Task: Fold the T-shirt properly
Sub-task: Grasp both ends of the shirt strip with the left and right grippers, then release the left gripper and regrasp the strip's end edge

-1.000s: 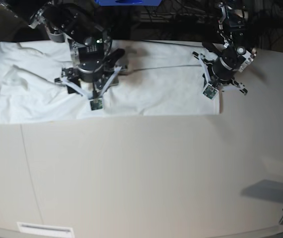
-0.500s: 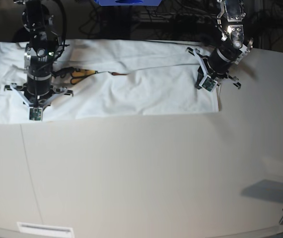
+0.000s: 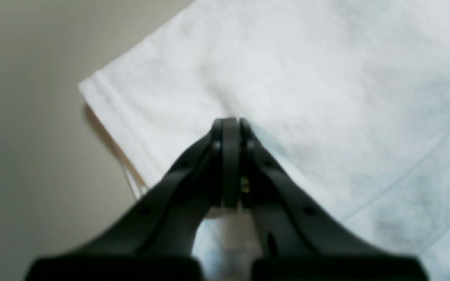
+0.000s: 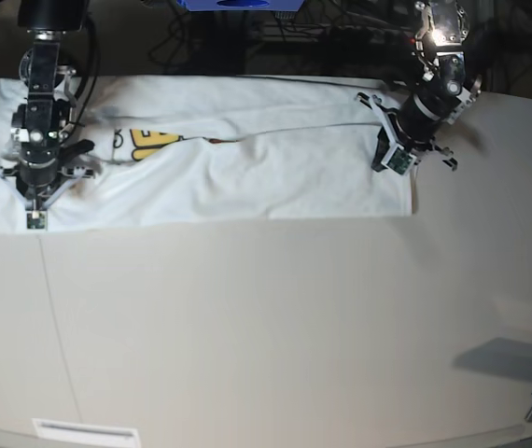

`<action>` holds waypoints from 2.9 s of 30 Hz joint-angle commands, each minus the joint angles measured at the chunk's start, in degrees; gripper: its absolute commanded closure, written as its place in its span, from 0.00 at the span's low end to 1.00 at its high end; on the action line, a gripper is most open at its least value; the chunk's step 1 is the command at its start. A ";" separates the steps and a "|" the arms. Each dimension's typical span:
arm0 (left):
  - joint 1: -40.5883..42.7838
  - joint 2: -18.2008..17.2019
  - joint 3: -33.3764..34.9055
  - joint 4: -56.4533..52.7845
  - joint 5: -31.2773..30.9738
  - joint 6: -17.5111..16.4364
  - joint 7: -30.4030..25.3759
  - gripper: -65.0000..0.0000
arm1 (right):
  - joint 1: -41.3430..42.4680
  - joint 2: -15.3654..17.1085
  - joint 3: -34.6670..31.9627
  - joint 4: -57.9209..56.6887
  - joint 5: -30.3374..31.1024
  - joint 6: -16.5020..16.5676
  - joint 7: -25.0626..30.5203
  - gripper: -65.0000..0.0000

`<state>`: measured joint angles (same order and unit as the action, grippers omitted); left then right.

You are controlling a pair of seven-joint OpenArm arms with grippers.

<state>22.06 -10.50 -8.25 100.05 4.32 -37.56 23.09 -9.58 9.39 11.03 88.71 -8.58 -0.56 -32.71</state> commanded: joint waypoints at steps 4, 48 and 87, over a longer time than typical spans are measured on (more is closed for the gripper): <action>0.31 -1.67 -0.32 0.30 1.18 1.82 1.48 1.00 | 2.16 2.44 0.18 -4.62 -0.34 -0.01 2.16 1.00; -14.02 -1.59 -0.32 -5.76 1.18 2.97 6.84 1.00 | 14.99 6.66 -5.44 -14.64 -0.43 -0.10 6.73 0.99; -6.37 7.12 -18.52 14.10 0.47 2.62 14.93 0.43 | 5.32 1.56 3.17 -7.08 -10.19 0.07 1.98 1.00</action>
<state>16.05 -3.05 -26.68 112.99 5.37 -35.14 39.42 -4.78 10.39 13.89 81.17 -18.46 -0.49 -30.55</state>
